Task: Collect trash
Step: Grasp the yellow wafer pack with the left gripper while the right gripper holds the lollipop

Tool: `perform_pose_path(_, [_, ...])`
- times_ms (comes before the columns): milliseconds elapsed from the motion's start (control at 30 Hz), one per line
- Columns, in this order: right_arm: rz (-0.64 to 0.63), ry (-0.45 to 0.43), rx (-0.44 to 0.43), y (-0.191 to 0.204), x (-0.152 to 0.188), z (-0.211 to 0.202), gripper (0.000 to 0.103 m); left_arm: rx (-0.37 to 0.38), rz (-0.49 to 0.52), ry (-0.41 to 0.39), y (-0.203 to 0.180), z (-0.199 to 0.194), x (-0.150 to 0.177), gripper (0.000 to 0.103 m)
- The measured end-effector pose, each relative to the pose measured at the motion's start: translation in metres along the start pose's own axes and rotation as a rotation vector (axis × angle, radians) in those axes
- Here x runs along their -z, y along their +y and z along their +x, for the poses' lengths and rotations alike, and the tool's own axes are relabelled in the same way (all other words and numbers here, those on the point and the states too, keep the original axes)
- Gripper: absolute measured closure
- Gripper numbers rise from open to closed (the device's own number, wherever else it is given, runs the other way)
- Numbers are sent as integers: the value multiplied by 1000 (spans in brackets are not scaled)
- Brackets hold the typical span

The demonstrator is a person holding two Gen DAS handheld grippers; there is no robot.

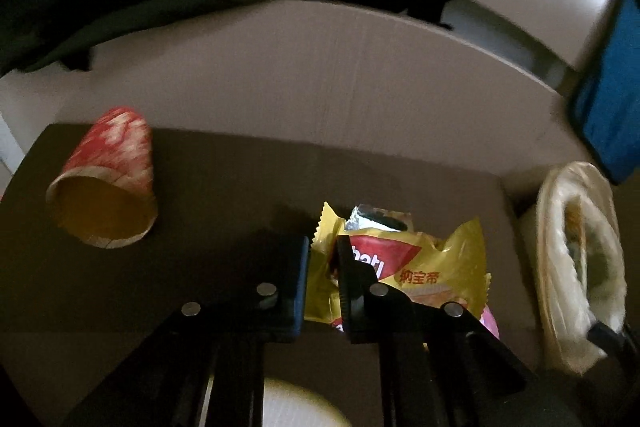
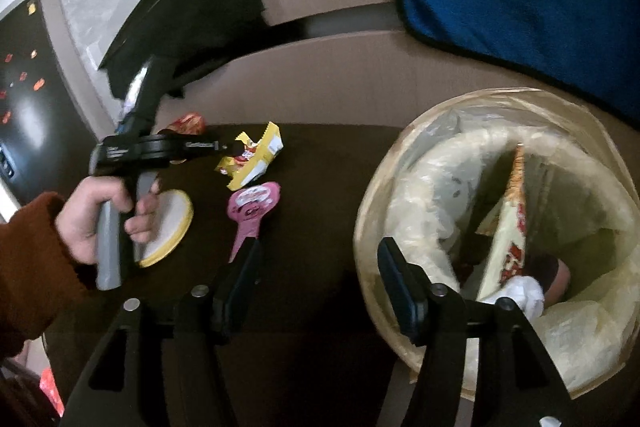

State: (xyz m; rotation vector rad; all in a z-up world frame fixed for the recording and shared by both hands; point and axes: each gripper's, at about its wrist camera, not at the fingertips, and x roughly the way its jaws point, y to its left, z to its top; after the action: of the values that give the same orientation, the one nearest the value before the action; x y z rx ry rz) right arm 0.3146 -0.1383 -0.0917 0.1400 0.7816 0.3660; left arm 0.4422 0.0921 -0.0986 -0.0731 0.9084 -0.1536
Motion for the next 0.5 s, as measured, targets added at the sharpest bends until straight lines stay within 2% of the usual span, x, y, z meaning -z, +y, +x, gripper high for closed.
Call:
perform_pose_path(133, [-79,35,-8,22,1,12,42,-2,-37,-63,20,-51,24,89])
perform_pose_path(267, [-158,30,-7,43,-6,23,42,-44,-46,-141,37,-106,49,89])
perform_pose_path(367, [-216,27,6,54,-18,34,42,-83,-50,-190,47,-132,55,89])
perform_pose_path(500, [-241,84,2,62,-32,64,42,-125,-63,-253,58,-163,72,89])
